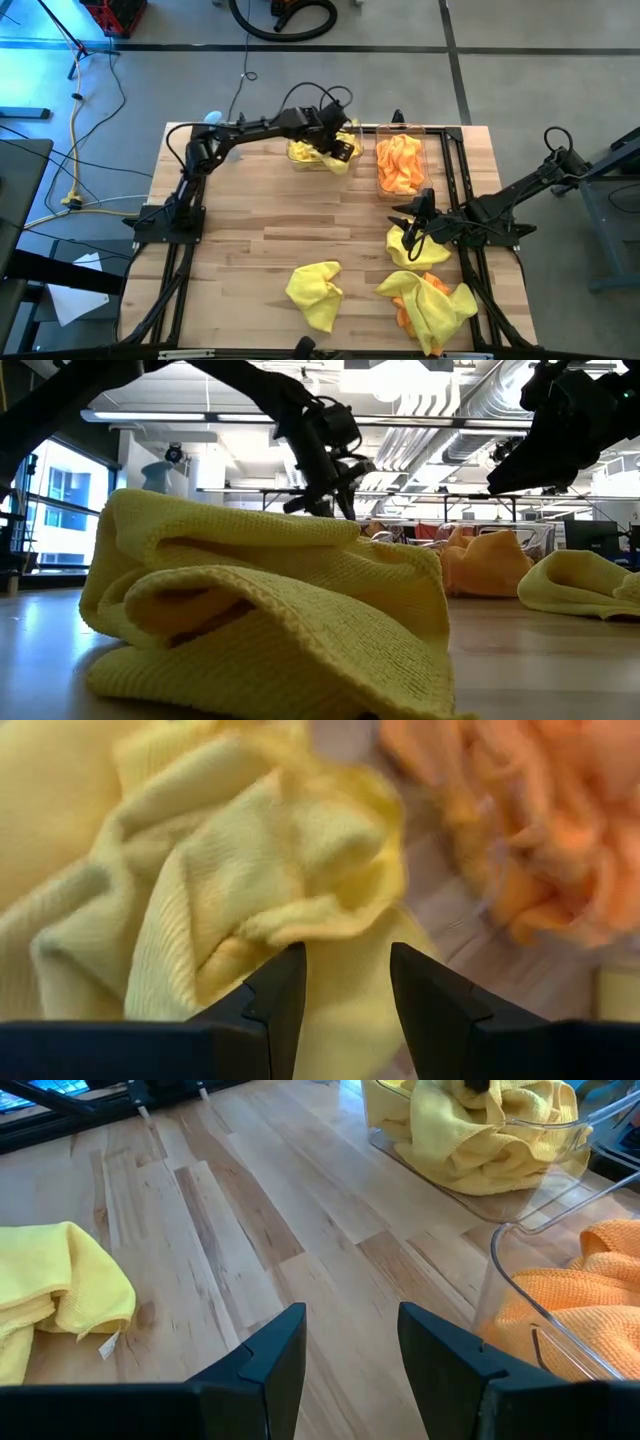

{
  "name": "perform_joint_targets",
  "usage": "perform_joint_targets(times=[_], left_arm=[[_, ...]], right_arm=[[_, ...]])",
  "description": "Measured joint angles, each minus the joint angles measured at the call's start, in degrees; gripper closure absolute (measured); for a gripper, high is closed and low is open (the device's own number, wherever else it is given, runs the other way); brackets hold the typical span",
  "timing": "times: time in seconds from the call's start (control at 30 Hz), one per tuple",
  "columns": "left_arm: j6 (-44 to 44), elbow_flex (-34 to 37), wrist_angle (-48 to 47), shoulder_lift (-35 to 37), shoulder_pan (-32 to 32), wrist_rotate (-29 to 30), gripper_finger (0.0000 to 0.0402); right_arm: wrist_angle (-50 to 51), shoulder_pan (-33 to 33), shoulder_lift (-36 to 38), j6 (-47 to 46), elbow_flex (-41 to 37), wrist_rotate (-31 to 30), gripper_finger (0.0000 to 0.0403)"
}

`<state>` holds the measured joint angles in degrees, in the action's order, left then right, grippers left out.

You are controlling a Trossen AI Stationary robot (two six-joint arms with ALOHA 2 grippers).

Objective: Sort microfiber towel by color & place in baskets
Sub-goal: Put the yellow microfiber towel into the left transparent bin

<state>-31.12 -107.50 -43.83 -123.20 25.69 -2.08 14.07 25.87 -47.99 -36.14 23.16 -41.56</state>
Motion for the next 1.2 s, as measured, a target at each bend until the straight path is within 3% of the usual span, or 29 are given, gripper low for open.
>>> perform_joint_targets(times=[0.57, 1.2], left_arm=[[-3.4, -0.2, 0.7, -8.4, 2.5, -0.1, 0.0267], [-2.6, 0.0, 1.1, -3.5, 2.3, 2.5, 0.0267]], right_arm=[[0.1, 0.0, 0.0, 0.0, 0.0, 0.2, 0.0247], [0.0, 0.0, 0.0, 0.0, 0.0, 0.2, 0.0247]])
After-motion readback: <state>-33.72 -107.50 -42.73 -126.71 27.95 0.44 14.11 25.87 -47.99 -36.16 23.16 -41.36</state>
